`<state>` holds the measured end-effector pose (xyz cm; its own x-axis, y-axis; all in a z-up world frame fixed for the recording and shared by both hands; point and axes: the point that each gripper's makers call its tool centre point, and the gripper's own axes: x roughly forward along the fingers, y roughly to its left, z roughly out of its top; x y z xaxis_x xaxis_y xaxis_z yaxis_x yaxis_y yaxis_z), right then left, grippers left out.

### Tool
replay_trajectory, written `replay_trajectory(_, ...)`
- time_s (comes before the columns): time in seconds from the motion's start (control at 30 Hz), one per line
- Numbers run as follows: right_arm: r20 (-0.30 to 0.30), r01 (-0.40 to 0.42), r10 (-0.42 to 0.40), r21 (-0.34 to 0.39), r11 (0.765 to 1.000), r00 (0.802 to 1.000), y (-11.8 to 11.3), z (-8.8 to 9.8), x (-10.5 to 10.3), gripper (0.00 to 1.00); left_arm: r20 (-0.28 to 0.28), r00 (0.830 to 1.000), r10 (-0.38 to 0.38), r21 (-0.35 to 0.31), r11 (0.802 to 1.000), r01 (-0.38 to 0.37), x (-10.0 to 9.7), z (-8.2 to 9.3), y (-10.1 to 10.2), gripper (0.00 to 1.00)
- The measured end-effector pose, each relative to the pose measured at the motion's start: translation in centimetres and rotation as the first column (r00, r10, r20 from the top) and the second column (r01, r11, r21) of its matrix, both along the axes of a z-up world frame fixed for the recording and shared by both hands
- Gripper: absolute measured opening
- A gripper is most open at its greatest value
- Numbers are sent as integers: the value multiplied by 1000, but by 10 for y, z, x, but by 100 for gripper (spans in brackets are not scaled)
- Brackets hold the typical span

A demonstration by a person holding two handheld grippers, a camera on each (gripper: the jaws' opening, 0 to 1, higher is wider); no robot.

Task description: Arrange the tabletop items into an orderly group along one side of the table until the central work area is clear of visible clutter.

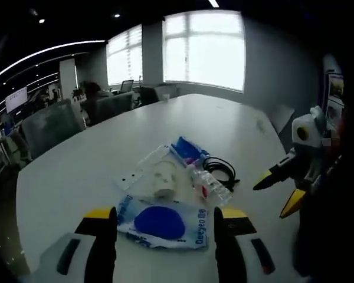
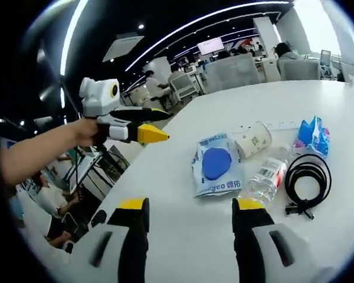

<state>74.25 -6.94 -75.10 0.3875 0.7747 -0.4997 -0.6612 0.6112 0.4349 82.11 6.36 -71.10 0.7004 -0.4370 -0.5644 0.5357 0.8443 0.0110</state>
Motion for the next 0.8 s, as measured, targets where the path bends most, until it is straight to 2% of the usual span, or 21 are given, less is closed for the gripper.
replay_trajectory(0.07,-4,14,-14,-1,1000,1000,2,-4,2,51,-1,1000,-7,-1,1000,7,4,-1,4,64)
replay_trajectory(0.2,-84,95,-92,38,995,992,8,-11,2,50,-12,999,-43,35,998,43,9,-5,9,63)
replay_trajectory(0.37,-109,127,-123,33,991,986,17,-20,3,48,-49,996,-77,45,996,79,11,-12,7,61)
replay_trajectory(0.47,-165,152,-144,38,988,976,21,-26,1,45,-62,993,-104,78,991,109,13,-18,10,59)
replay_trajectory(0.53,-174,166,-157,39,985,972,23,-31,3,45,-70,990,-125,99,986,132,15,-22,12,57)
replay_trajectory(0.8,-224,223,-209,39,974,952,36,-39,13,42,-113,981,-157,114,979,170,27,-40,23,52)
